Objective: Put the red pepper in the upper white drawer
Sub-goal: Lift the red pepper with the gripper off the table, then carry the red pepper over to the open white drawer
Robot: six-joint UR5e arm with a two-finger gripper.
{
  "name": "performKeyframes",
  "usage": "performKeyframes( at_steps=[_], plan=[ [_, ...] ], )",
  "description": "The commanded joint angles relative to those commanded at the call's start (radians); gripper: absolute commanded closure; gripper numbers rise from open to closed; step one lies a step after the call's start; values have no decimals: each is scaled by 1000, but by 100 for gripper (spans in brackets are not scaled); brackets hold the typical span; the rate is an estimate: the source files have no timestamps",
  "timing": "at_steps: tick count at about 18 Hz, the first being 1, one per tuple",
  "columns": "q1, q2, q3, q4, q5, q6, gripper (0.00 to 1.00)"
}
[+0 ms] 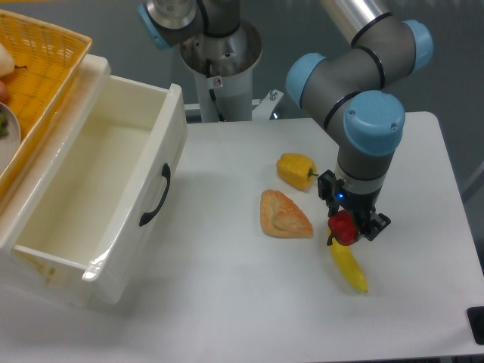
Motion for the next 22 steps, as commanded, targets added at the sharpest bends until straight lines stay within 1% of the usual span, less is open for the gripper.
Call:
performKeyframes(
  at_steps=[5, 7, 10, 12, 16, 18, 20, 22],
  plan=[
    [3, 11, 6, -2, -5, 0, 77],
    [8, 31, 5, -6, -6, -11, 77],
    [5, 72, 5, -31, -15, -83, 77],
    [3, 110, 5, -58, -47, -132, 77],
    [-5, 181, 5, -98, -152, -247, 77],
    [-12, 204, -5, -104, -211, -311, 77],
    [-49, 229, -5, -103, -274, -400, 77],
    [-99, 251, -5, -100, -294, -472, 76]
  ],
)
